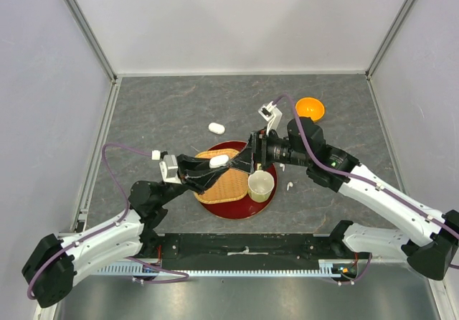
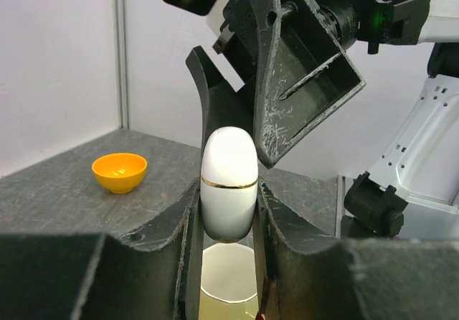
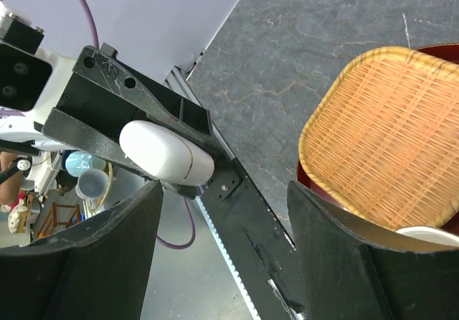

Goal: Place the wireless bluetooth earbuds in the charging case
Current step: Open the charging case.

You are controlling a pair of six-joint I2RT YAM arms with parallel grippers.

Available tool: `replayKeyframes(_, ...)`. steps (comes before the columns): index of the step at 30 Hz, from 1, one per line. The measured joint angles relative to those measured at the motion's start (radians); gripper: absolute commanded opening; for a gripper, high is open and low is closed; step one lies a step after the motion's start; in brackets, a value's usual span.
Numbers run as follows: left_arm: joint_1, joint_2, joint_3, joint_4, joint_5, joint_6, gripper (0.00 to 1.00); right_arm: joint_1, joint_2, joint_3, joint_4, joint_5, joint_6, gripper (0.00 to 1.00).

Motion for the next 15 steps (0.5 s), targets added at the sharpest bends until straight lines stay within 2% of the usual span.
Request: replayKeyframes(15, 0.002, 0.029, 0.025, -0.002, 0.051, -0.016, 0.02, 0.014, 0.013, 0.000, 0.008, 0.000, 0.042, 0.77)
